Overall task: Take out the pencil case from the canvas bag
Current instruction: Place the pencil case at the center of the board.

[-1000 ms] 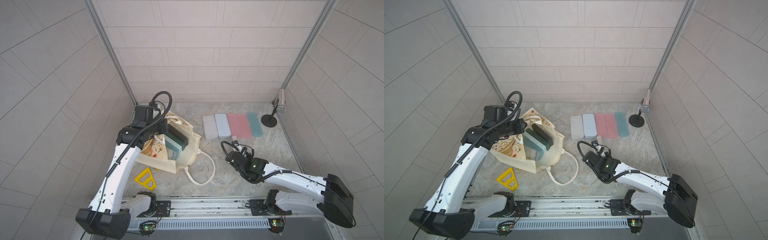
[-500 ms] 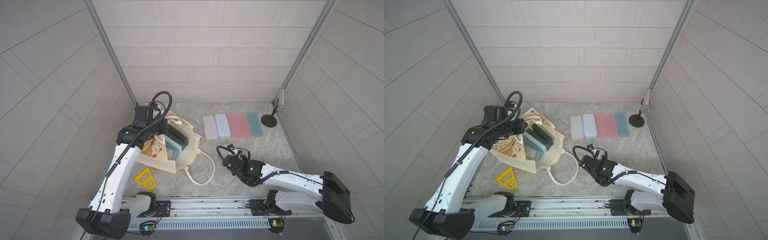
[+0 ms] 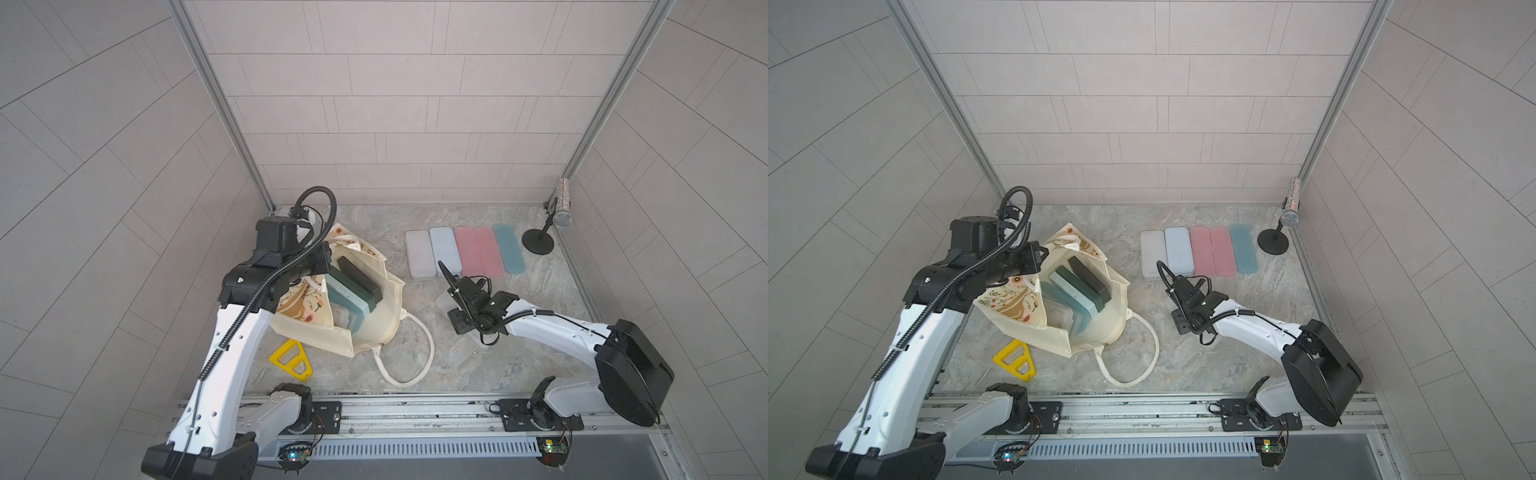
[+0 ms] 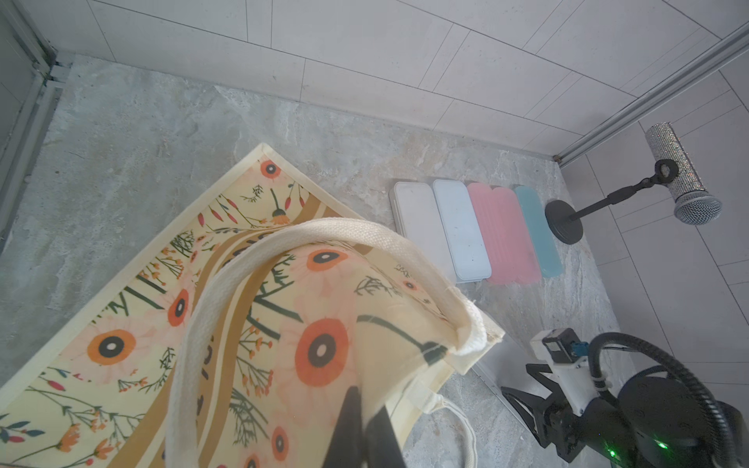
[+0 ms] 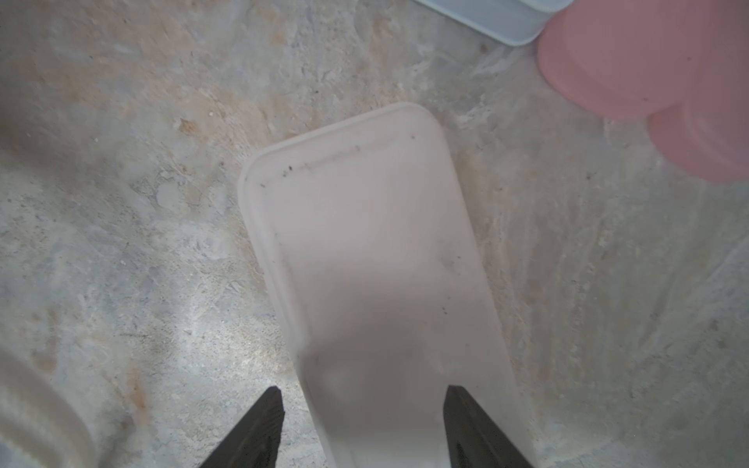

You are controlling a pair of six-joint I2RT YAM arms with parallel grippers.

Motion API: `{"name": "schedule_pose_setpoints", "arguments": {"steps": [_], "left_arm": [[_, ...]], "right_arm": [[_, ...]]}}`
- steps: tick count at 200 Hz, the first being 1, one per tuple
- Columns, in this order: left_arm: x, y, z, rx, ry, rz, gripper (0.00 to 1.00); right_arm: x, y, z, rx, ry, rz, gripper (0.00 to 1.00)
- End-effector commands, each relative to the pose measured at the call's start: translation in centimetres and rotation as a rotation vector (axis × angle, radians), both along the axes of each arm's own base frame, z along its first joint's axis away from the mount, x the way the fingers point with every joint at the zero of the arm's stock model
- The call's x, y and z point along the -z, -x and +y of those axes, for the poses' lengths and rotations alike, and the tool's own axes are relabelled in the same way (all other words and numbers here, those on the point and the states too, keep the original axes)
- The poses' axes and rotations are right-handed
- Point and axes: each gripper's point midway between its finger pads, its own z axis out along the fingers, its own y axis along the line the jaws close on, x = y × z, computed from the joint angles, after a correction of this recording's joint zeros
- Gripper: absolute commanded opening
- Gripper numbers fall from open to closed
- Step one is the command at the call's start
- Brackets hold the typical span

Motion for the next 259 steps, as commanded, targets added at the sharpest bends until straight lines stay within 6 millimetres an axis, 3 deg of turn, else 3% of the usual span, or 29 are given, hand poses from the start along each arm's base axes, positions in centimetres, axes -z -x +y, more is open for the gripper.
{"name": "schedule_pose_setpoints", "arguments": {"steps": [1, 20, 54, 82, 128, 259], "left_arm": [[-5.9, -0.3, 0.2, -0.006, 0.015, -0.203, 0.0], [-5.6, -0.4, 0.1, -0.004, 0.02, -0.197, 0.0], [-5.3, -0.5, 0.1, -0.003, 0.022, -0.192, 0.0], [-5.2, -0.6, 0.0, -0.001, 0.022, -0.188, 0.0], [-5.1, -0.7, -0.2, 0.01, 0.032, -0.18, 0.0], [-4.6, -0.9, -1.4, 0.055, 0.079, -0.139, 0.0]], "right_arm": [[0.4, 0.4, -0.5, -0.033, 0.06, 0.031, 0.65], [0.7, 0.1, -0.9, -0.035, 0.105, 0.038, 0.65], [1.2, 0.5, 0.2, -0.066, 0.1, 0.063, 0.65], [1.9, 0.3, -0.6, -0.025, 0.146, 0.068, 0.65], [1.6, -0.5, -4.1, 0.148, 0.221, 0.027, 0.59], [2.7, -1.6, -11.7, 0.468, 0.124, 0.059, 0.51]]}}
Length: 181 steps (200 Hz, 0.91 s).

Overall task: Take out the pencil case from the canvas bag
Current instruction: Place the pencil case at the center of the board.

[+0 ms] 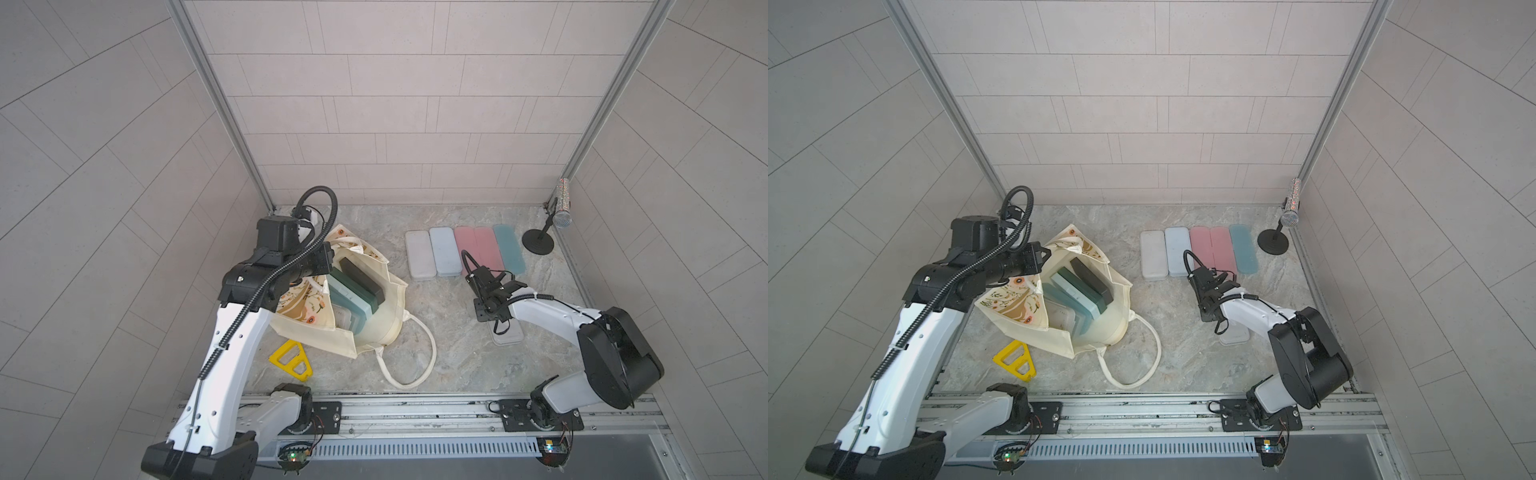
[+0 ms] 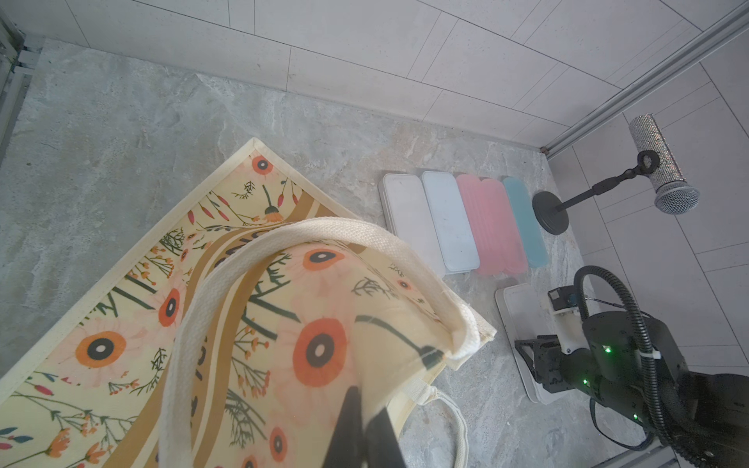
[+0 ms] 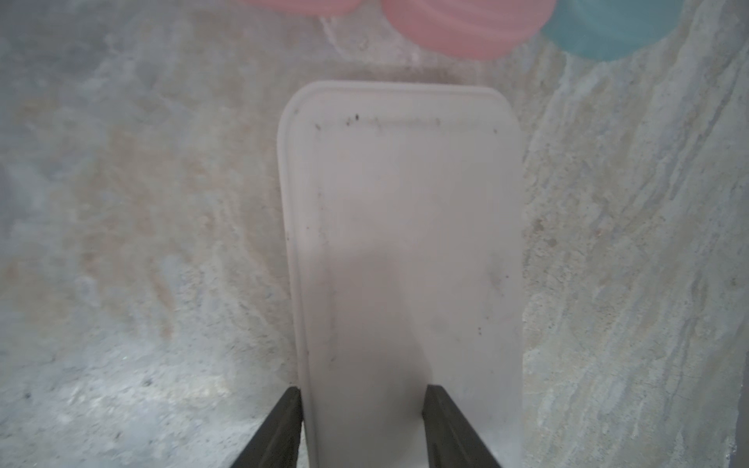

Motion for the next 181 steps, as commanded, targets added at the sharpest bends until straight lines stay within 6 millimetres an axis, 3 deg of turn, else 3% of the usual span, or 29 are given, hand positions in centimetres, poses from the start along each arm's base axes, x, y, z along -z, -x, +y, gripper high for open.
{"name": "schedule_pose_setpoints", "arguments": {"steps": [1, 26, 48, 88, 136, 157, 181], "left_arm": [[-4.8, -0.9, -0.6, 0.02, 0.055, -0.165, 0.0], [-4.8, -0.9, -0.7, 0.022, 0.055, -0.163, 0.0], [-4.8, -0.8, -0.8, 0.024, 0.058, -0.163, 0.0], [-4.7, -0.8, -1.0, 0.031, 0.072, -0.164, 0.0], [-4.2, -1.2, -1.6, 0.055, 0.096, -0.15, 0.0], [-4.3, -1.4, -1.6, 0.051, 0.102, -0.149, 0.0], [-4.4, -1.3, -1.7, 0.055, 0.107, -0.15, 0.0]], "right_arm": [[0.9, 0.8, -1.1, 0.059, -0.034, 0.037, 0.51], [0.9, 0.6, -2.1, 0.109, -0.072, 0.029, 0.52], [-0.6, 0.4, -2.3, 0.119, -0.061, -0.025, 0.56], [-2.7, 1.9, -1.6, 0.124, -0.079, -0.11, 0.6], [-1.8, 3.1, 3.7, 0.012, -0.256, -0.124, 0.49], [-0.6, 3.0, 3.8, 0.004, -0.236, -0.092, 0.45], [0.2, 2.8, 2.5, 0.039, -0.159, -0.076, 0.42]]}}
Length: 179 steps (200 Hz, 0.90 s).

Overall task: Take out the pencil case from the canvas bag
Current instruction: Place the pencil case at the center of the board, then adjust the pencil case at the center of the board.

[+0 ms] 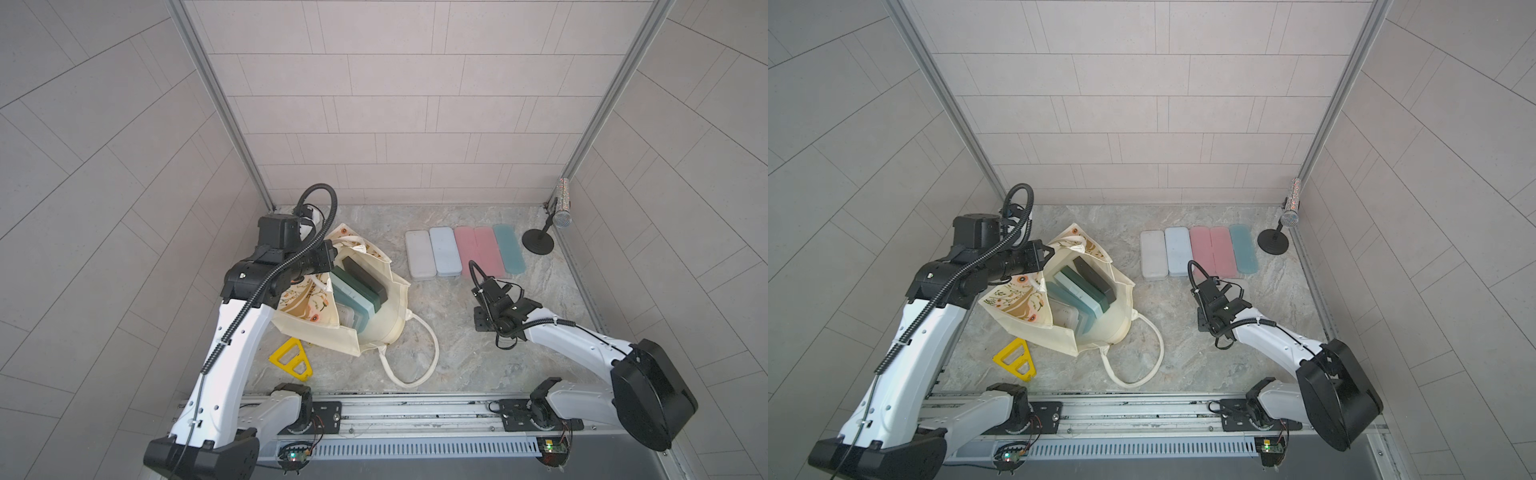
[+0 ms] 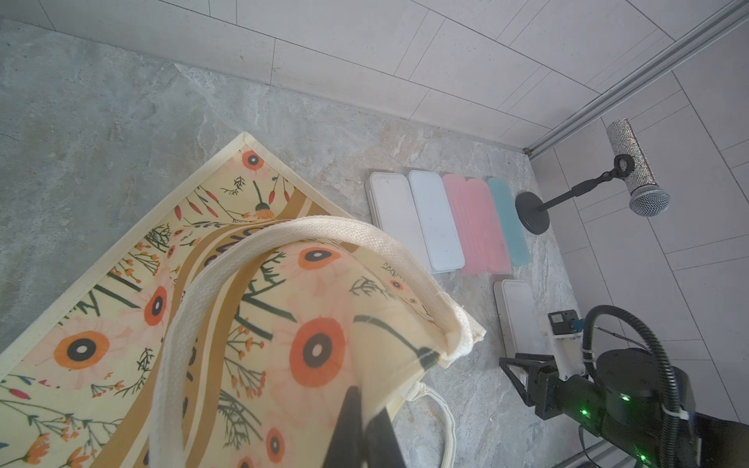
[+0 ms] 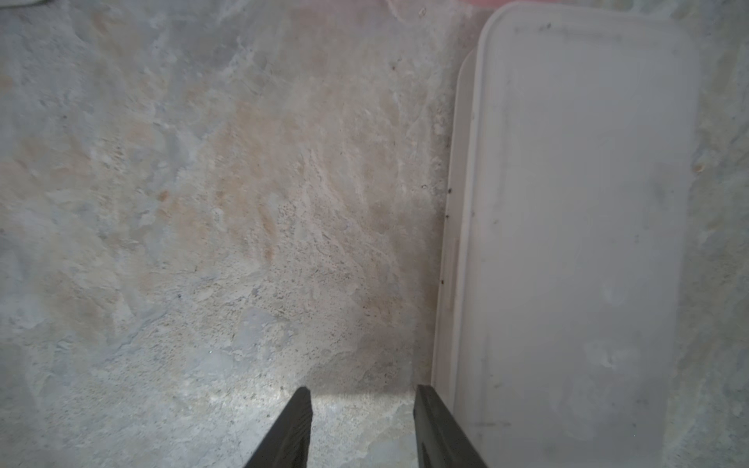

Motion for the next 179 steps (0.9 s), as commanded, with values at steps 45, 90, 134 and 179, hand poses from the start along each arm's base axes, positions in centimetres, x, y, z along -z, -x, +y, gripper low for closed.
{"name": "schedule_pose_setpoints", "arguments": {"steps": [45, 90, 134, 179], "left_arm": [[-4.4, -0.9, -0.7, 0.024, 0.059, -0.159, 0.0], [-4.3, -0.8, -0.7, 0.022, 0.054, -0.158, 0.0], [-4.1, -0.8, -0.7, 0.023, 0.052, -0.152, 0.0], [-4.1, -0.6, -0.6, 0.021, 0.045, -0.15, 0.0]], "right_arm": [[1.7, -0.5, -3.0, 0.106, 0.089, 0.056, 0.42], [1.1, -1.2, -6.2, 0.199, 0.11, 0.032, 0.42], [0.3, -4.3, -3.4, 0.101, -0.029, -0.049, 0.41], [1.2, -6.3, -4.7, 0.14, 0.062, -0.018, 0.41]]}}
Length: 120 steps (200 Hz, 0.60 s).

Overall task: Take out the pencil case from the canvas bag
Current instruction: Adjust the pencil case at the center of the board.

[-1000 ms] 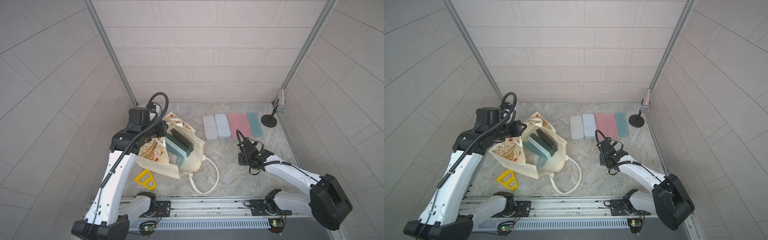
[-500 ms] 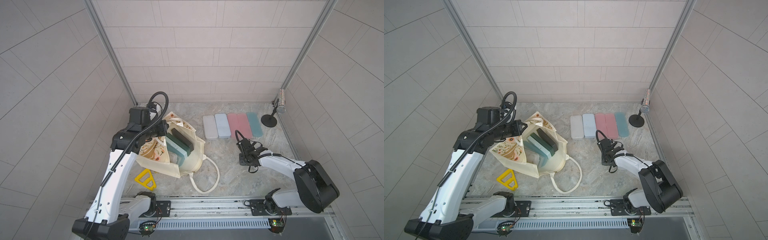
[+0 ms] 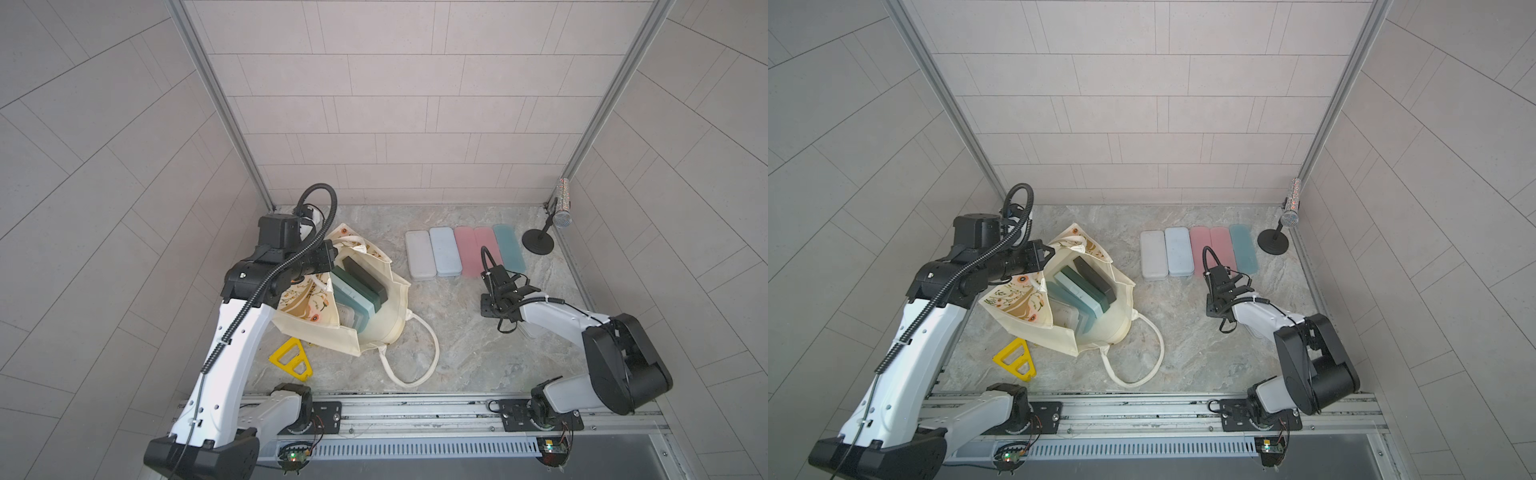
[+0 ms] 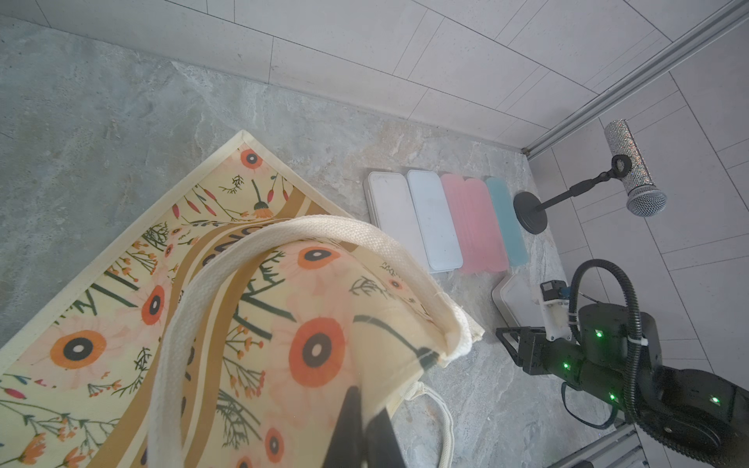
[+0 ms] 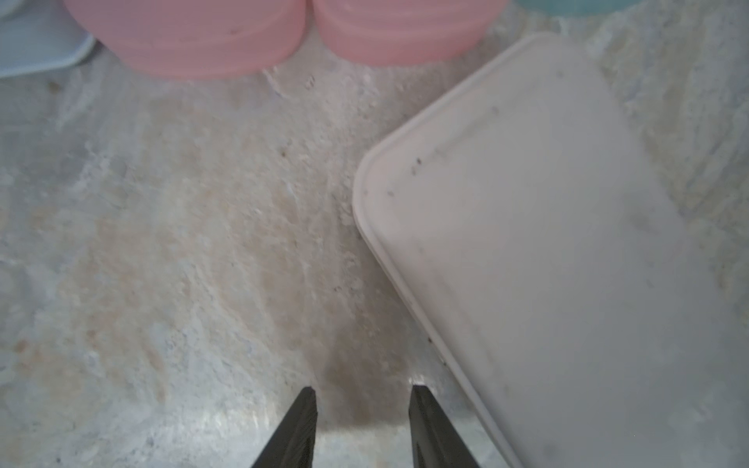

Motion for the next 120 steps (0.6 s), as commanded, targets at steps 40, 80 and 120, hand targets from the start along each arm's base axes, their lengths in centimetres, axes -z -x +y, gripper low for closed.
{"name": "schedule_pose_setpoints", "arguments": {"steps": [40, 80, 120], "left_arm": [[-4.0, -0.5, -0.6, 0.022, 0.044, -0.148, 0.0], [-4.0, -0.4, -0.5, 0.023, 0.041, -0.149, 0.0], [-4.0, -0.4, -0.5, 0.023, 0.038, -0.148, 0.0]], "right_arm": [[-0.3, -2.6, -3.6, 0.102, 0.107, -0.012, 0.4], [0.2, -3.4, -4.8, 0.154, 0.095, 0.003, 0.4], [-0.6, -4.1, -3.9, 0.145, 0.041, -0.027, 0.42]]}}
